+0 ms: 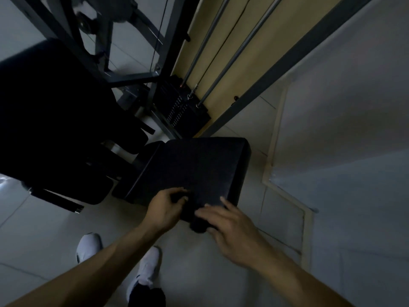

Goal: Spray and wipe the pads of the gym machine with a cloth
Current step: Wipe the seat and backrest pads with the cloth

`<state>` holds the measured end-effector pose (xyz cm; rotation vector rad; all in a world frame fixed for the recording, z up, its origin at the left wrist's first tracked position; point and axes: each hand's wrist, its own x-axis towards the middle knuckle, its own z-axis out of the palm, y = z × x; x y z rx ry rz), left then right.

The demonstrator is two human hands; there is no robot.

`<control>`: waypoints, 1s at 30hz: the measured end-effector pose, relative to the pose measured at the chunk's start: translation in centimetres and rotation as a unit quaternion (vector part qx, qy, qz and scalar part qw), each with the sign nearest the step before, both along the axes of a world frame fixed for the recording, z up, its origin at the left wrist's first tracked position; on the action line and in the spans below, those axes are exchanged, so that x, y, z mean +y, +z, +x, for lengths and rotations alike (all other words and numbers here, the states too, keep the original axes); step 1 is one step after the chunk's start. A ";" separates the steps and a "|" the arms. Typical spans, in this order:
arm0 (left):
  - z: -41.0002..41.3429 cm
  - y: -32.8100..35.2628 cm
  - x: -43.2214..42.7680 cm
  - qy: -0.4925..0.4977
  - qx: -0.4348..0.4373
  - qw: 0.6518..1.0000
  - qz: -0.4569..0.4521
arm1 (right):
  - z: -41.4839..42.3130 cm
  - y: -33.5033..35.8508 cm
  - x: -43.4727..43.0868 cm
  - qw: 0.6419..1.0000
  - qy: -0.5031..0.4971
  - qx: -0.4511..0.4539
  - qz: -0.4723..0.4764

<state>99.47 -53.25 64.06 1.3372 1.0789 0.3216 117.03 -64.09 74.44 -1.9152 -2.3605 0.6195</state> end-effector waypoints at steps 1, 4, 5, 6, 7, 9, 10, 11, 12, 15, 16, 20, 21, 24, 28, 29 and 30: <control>0.0 1.3 -0.7 0.085 -0.029 0.995 -0.035 | -0.5 0.4 0.3 0.997 -0.063 0.051 -0.002; -0.3 5.7 -3.0 0.293 -0.153 0.927 -0.178 | -2.2 1.1 2.5 0.940 -0.261 0.204 0.085; -0.3 7.1 -3.7 0.310 -0.210 0.900 -0.223 | -3.0 0.9 3.3 0.927 -0.289 0.215 0.105; -0.2 8.3 -4.6 0.312 -0.262 0.877 -0.255 | -3.9 0.9 3.7 0.924 -0.292 0.220 0.107; 0.1 9.3 -5.3 0.318 -0.301 0.857 -0.272 | -4.6 0.6 3.9 0.930 -0.269 0.234 0.090; 0.4 9.7 -6.4 0.368 -0.323 0.828 -0.273 | -5.7 0.2 3.7 0.943 -0.164 0.287 -0.032; 0.4 9.2 -6.6 0.405 -0.313 0.817 -0.267 | -5.8 0.1 3.6 0.943 -0.116 0.298 -0.095; 0.3 8.4 -6.7 0.435 -0.300 0.806 -0.267 | -5.2 0.0 3.6 0.947 -0.082 0.283 -0.126; -0.3 6.9 -6.8 0.466 -0.282 0.794 -0.269 | -4.3 -0.4 4.0 0.962 -0.052 0.239 -0.122; -2.0 0.9 -7.0 0.550 -0.175 0.759 -0.302 | -0.3 -2.0 5.6 0.999 0.019 -0.024 -0.025; -2.6 -1.8 -7.2 0.565 -0.143 0.742 -0.332 | 0.4 -2.7 5.8 0.996 0.032 -0.077 -0.013; -2.8 -11.2 -6.8 0.544 -0.110 0.710 -0.433 | 0.5 -5.0 5.6 0.995 0.020 -0.081 0.050; -2.4 -12.8 -6.1 0.538 -0.116 0.714 -0.433 | 0.4 -5.2 5.5 0.995 0.017 -0.073 0.063; 0.0 -16.2 -2.9 0.567 -0.157 0.692 -0.418 | 0.5 -5.4 5.6 0.994 0.017 -0.056 0.093; 2.3 -14.8 -1.6 0.626 -0.138 0.655 -0.400 | 0.6 -5.6 5.4 0.993 0.013 -0.039 0.109; 2.9 -13.4 -2.3 0.631 -0.135 0.652 -0.397 | 0.5 -5.4 5.5 0.993 0.010 -0.035 0.112; 3.7 -12.2 -3.5 0.623 -0.132 0.662 -0.395 | 0.5 -5.4 5.5 0.993 0.008 -0.032 0.114</control>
